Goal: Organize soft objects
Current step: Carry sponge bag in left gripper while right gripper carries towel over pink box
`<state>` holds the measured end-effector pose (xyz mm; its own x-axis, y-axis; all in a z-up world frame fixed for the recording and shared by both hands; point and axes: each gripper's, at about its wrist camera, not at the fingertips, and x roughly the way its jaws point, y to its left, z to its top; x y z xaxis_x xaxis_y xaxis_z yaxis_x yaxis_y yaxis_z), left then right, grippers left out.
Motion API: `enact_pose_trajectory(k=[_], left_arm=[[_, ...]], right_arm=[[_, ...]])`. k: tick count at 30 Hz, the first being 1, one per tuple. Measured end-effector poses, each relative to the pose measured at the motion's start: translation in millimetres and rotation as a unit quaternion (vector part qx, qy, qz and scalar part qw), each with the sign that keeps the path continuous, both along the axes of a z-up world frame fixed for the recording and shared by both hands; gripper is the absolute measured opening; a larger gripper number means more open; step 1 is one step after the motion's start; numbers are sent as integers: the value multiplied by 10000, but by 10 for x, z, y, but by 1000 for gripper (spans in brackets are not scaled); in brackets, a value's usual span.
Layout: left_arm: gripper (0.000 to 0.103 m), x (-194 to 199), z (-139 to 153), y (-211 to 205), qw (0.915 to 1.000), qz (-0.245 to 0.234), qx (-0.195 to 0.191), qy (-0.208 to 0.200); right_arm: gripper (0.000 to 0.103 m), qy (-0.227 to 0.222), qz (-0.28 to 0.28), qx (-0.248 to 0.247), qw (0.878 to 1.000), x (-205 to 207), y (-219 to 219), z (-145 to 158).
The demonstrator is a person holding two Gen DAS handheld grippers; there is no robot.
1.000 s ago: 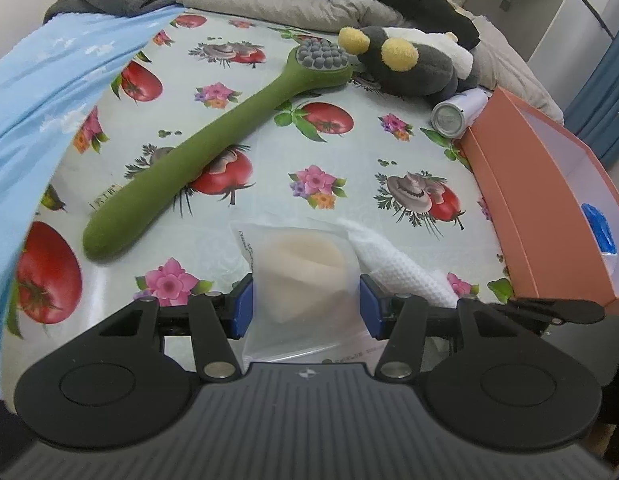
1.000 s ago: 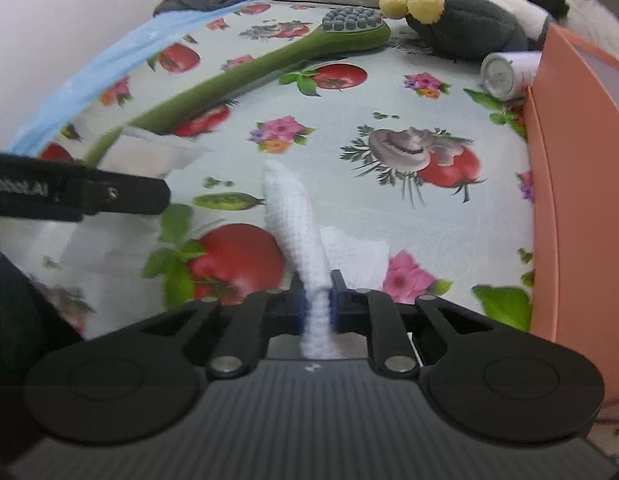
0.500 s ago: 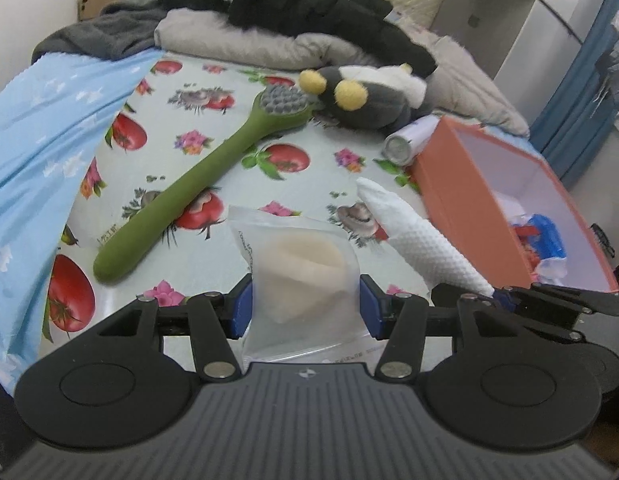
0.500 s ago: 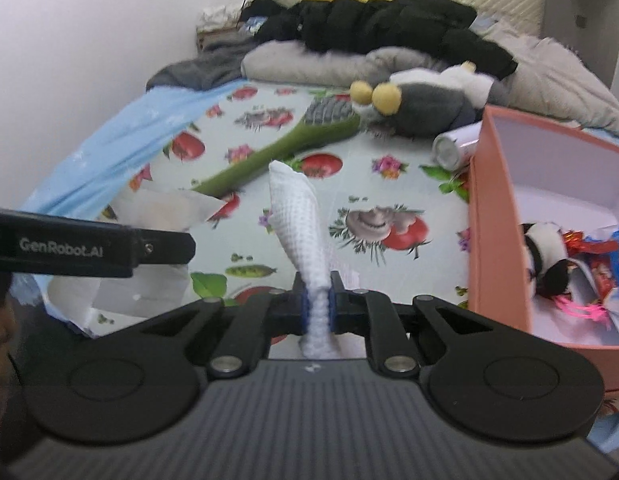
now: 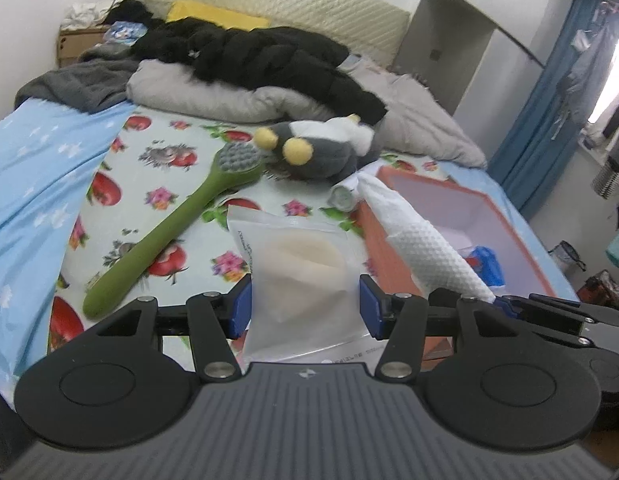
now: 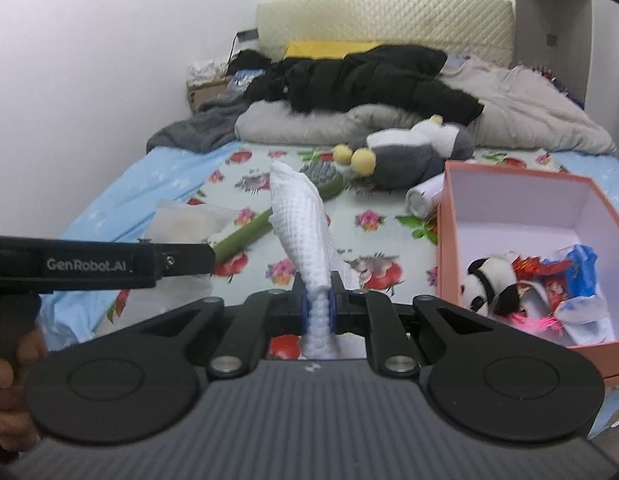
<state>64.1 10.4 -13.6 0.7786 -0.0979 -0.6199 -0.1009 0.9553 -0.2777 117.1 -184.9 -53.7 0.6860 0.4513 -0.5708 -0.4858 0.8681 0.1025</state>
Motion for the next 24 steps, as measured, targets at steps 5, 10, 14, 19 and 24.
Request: enact_pose_trajectory(k=[5,10,14,19,24], left_arm=[[59,-64,162,-169,9997,-203,9,-158],[59,-35,241,-338,9989,-403,-1,-236],[59,48,267,-538,9977,-629,31,-237],[59,166,284,-813,9952,-940,7,-258],[59,290,272,-1088,9922,-1223,-12,-245]], right_arm=[[14,-106,-141,127,9998,-103,-130,163],[14,-262,-326,174,9990,-196,-320,294],[14,-306,-514,234,9979,-234,-514,337],[14,-347,-813,213,9959,-229,-791,355],[14,-406,-1105,177,9929,-252,-1091,374]])
